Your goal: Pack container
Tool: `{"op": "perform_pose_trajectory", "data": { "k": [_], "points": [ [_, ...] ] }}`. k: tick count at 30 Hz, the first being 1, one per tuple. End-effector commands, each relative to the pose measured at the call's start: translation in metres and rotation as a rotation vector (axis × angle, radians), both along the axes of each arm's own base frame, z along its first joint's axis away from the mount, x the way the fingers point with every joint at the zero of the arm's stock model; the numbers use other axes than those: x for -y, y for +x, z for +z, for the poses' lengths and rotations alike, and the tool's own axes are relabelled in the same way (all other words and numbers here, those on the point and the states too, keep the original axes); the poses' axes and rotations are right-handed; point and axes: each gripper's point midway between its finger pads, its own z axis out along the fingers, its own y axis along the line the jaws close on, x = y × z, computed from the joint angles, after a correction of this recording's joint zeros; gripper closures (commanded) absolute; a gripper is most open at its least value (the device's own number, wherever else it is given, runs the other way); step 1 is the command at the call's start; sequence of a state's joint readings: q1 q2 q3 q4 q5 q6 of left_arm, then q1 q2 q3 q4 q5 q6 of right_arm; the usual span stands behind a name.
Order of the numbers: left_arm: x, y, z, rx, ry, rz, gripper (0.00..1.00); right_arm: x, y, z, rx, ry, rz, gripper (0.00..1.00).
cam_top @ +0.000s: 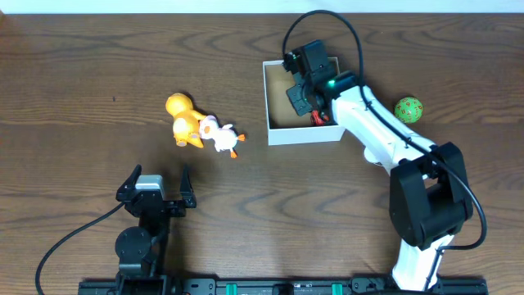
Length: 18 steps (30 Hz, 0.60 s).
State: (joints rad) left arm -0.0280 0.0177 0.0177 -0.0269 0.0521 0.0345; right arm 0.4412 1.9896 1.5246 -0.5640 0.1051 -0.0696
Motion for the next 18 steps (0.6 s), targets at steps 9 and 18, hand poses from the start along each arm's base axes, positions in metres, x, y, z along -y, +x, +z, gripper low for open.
{"op": "perform_pose_trajectory", "data": {
  "k": [9, 18],
  "points": [
    [-0.003, -0.001, -0.017, -0.054, 0.017, 0.013, 0.02, 0.001, 0.003, 0.000, -0.011, 0.015, 0.024, 0.99],
    [-0.003, -0.001, -0.017, -0.054, 0.017, 0.013, 0.02, 0.004, -0.001, -0.013, -0.039, -0.043, 0.092, 0.99]
  ]
}}
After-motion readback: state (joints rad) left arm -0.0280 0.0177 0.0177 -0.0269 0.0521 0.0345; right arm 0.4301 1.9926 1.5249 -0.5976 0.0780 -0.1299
